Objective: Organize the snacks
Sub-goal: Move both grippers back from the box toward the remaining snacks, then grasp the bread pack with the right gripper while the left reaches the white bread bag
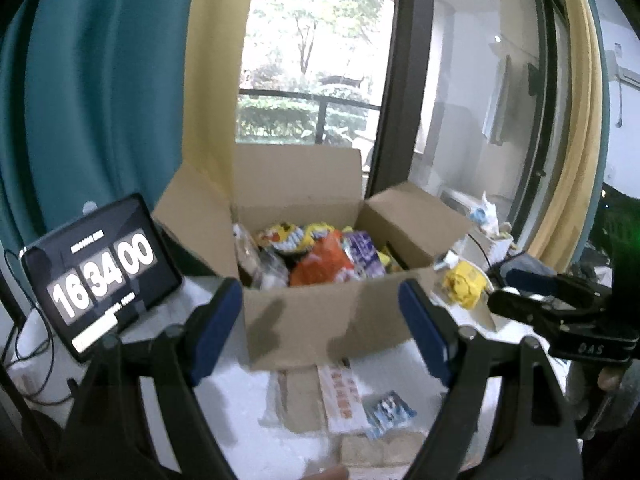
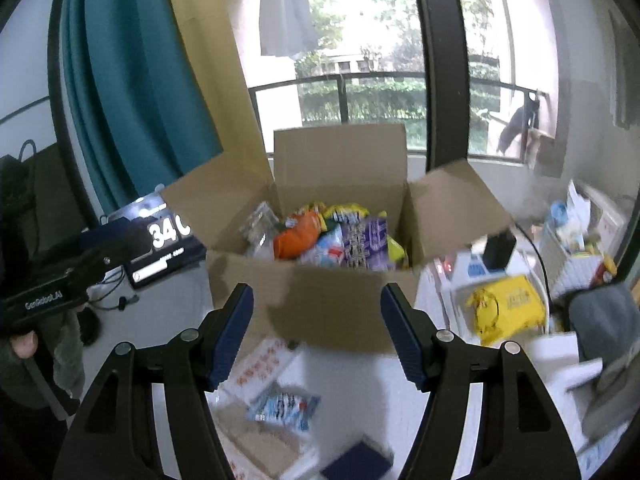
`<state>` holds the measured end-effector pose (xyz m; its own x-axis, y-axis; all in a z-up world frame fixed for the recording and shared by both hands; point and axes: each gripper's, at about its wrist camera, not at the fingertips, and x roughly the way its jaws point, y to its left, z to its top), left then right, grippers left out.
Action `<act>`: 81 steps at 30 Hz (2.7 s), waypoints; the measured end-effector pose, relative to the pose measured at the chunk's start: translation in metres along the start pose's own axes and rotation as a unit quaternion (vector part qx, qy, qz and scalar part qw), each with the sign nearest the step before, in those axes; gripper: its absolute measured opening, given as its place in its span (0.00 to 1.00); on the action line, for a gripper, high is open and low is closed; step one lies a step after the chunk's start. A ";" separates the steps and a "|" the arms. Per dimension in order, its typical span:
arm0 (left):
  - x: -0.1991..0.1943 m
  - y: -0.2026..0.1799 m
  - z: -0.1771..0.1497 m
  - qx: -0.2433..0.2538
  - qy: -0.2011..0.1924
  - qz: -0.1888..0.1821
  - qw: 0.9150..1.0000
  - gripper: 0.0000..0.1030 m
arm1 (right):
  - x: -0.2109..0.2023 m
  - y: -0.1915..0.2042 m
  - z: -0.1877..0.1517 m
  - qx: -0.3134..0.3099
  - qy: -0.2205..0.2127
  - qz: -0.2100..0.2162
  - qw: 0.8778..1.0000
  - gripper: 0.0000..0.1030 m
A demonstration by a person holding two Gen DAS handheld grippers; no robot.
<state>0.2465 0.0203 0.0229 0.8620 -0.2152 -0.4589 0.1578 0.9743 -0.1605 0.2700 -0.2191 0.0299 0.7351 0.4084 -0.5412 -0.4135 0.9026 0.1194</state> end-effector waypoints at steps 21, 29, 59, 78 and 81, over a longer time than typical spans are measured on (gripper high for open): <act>-0.002 -0.024 -0.115 -0.003 0.109 -0.028 0.994 0.79 | -0.034 0.000 -0.134 0.053 0.079 0.019 0.995 0.67; 0.003 -0.033 -0.148 0.003 0.149 -0.029 0.988 0.79 | -0.029 0.001 -0.177 0.069 0.120 0.037 0.990 0.67; 0.037 -0.076 -0.168 0.063 0.204 -0.041 0.976 0.96 | -0.040 -0.026 -0.210 0.098 0.141 0.087 0.981 0.42; 0.065 -0.085 -0.179 0.139 0.217 -0.053 0.965 0.99 | -0.033 -0.061 -0.185 0.123 0.117 0.061 0.984 0.42; 0.055 -0.086 -0.182 0.154 0.218 -0.065 0.961 0.99 | -0.033 -0.055 -0.178 0.114 0.111 0.065 0.985 0.42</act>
<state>0.1923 -0.0870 -0.1478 0.5513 -0.2786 -0.7864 0.4438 0.8961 -0.0063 0.1730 -0.3059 -0.1070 0.5386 0.5051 -0.6744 -0.3456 0.8624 0.3699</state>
